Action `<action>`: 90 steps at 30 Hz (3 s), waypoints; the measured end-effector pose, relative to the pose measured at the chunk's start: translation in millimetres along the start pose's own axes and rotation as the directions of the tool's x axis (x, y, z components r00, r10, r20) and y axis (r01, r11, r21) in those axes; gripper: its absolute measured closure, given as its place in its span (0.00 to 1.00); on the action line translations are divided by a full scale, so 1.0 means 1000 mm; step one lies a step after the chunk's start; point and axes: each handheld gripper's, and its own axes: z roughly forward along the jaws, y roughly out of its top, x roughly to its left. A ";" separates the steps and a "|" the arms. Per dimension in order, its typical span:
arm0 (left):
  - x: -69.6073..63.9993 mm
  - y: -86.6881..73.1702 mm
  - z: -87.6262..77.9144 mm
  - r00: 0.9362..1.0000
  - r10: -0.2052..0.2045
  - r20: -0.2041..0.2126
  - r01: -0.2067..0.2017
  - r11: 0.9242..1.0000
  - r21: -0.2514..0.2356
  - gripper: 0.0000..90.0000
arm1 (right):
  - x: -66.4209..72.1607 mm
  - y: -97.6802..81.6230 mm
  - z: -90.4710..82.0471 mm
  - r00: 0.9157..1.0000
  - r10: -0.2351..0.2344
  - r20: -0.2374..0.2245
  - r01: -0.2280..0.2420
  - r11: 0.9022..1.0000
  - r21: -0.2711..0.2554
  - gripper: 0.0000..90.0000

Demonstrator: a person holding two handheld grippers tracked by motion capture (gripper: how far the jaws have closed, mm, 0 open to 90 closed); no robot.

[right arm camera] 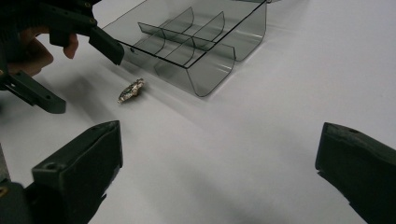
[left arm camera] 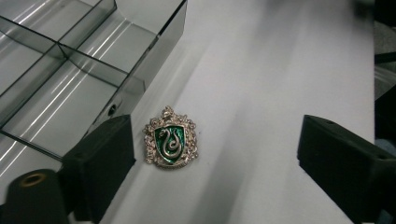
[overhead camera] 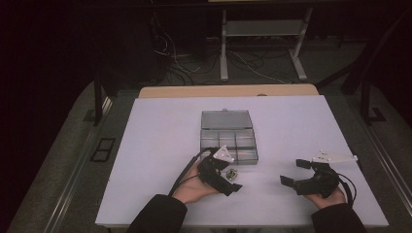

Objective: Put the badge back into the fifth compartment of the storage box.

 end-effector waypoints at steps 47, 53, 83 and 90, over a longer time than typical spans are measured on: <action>0.004 -0.009 0.023 0.989 -0.005 -0.146 0.005 1.000 -0.002 0.63 | 0.000 0.000 0.000 1.000 -0.003 -0.011 0.003 1.000 0.001 0.01; 0.004 -0.008 0.023 0.992 -0.008 -0.124 0.007 1.000 -0.003 0.63 | 0.000 0.000 0.000 1.000 0.000 -0.011 -0.001 1.000 -0.002 0.01; 0.009 0.019 -0.015 0.999 0.010 -0.040 -0.012 0.998 -0.067 0.63 | -0.001 0.000 0.000 1.000 0.000 -0.015 0.000 1.000 0.001 0.01; 0.016 0.022 -0.023 0.999 -0.010 -0.047 0.005 0.996 -0.091 0.63 | -0.001 0.000 0.001 1.000 -0.004 -0.016 0.004 1.000 0.006 0.01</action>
